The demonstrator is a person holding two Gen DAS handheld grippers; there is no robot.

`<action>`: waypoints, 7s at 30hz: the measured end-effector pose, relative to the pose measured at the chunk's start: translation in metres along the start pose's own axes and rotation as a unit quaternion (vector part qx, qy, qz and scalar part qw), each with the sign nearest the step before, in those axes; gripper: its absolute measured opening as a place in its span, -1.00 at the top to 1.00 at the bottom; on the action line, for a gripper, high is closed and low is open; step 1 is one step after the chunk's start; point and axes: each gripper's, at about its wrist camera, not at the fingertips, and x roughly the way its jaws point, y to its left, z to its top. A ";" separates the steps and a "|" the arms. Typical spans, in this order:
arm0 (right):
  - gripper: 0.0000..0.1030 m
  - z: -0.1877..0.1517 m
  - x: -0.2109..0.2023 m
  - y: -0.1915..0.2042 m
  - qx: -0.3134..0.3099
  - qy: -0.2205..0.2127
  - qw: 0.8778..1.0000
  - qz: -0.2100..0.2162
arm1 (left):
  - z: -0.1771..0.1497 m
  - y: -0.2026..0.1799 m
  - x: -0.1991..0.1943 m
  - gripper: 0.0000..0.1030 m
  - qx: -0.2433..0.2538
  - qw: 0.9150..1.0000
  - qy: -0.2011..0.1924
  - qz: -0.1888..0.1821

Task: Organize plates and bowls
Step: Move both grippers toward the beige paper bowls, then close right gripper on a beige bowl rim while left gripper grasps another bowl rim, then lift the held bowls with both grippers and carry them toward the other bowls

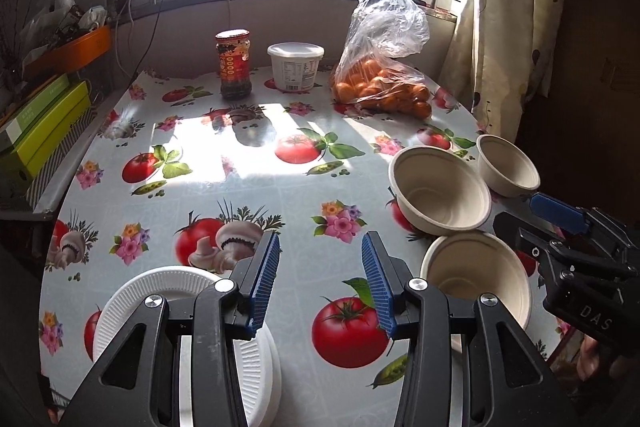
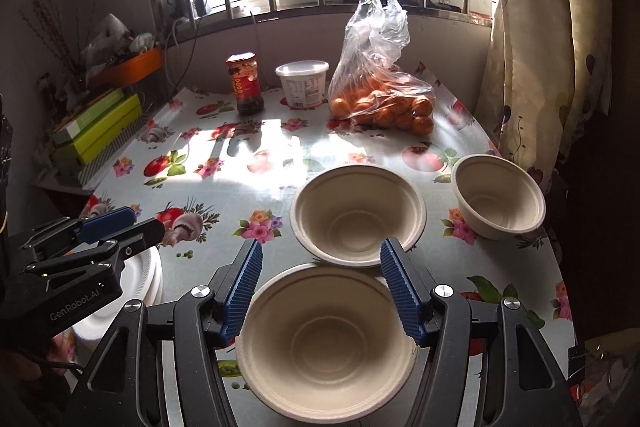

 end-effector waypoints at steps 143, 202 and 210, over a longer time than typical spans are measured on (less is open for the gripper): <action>0.79 0.013 0.037 -0.093 0.099 0.005 0.995 0.028 | 0.042 -0.047 0.081 0.75 -0.044 0.991 0.066 -0.107; 0.79 -0.065 -0.033 -0.058 0.121 0.008 0.993 0.000 | -0.030 -0.048 0.025 0.75 -0.020 0.986 0.090 -0.138; 0.79 -0.068 -0.030 -0.058 0.120 0.013 0.993 0.001 | -0.031 -0.046 0.030 0.75 -0.023 0.986 0.096 -0.134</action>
